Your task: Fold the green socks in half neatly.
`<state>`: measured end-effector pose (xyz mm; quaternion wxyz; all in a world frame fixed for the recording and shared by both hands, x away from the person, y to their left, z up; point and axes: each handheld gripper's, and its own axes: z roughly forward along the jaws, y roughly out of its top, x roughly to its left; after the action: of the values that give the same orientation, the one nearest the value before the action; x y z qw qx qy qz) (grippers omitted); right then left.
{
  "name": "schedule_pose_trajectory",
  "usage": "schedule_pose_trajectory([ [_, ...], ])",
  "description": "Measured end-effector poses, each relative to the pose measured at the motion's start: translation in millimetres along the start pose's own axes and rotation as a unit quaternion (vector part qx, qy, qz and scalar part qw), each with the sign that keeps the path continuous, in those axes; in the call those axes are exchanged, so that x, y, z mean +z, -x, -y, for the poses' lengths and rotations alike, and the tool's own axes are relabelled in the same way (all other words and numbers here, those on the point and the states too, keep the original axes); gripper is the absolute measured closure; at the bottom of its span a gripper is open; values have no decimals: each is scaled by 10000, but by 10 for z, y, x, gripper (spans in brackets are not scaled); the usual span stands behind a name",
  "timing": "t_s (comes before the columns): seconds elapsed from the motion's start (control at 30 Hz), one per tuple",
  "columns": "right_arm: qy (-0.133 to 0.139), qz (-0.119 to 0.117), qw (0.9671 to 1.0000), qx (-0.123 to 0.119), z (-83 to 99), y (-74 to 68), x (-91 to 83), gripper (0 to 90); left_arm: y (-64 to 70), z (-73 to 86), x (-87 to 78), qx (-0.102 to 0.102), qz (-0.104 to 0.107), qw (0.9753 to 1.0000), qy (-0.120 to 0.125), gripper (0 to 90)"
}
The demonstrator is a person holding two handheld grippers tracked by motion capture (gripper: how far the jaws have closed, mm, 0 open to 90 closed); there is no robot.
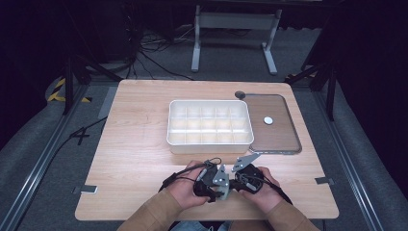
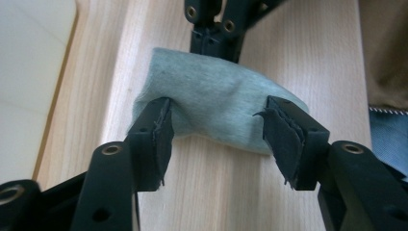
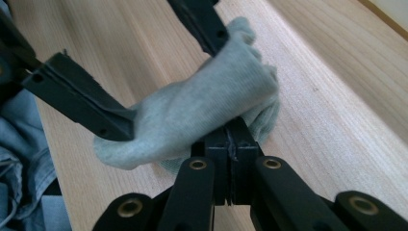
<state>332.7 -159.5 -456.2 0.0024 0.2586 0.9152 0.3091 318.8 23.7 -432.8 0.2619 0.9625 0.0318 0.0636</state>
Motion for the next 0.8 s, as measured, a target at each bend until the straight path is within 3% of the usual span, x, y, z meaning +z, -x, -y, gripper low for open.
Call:
schedule_pose_trajectory([
  [0.13, 25, 30, 10000, 60, 4, 2, 4, 895, 8, 13, -20, 169, 45, 9998, -122, 451],
  [0.17, 40, 69, 9999, 103, 6, 4, 8, 896, 22, 9, -21, 255, 153, 9992, -255, 451],
  [0.23, 63, 112, 9997, 221, 8, 10, 10, 896, 28, 7, -19, 303, 93, 9991, -292, 461],
  [0.33, 91, 184, 9991, 367, 16, 19, 12, 897, 49, -7, -33, 281, 133, 9990, -324, 456],
  [0.4, 78, 220, 9989, 414, 13, 8, 11, 897, 55, -37, -37, 254, 39, 9993, -254, 443],
  [0.53, 126, 291, 9984, 472, 16, -9, 18, 896, 55, -88, 22, -126, -199, 9997, -68, 364],
  [0.67, 182, 326, 9978, 543, 22, -25, 24, 896, 31, -97, 49, -193, -302, 9993, -66, 361],
  [0.7, 201, 222, 9977, 610, 27, -35, 23, 896, 11, -87, 42, -378, -406, 9985, -15, 355],
  [0.8, 216, 70, 9973, 692, 35, -47, 24, 896, -12, -66, 42, -529, -414, 9977, 1, 338],
])
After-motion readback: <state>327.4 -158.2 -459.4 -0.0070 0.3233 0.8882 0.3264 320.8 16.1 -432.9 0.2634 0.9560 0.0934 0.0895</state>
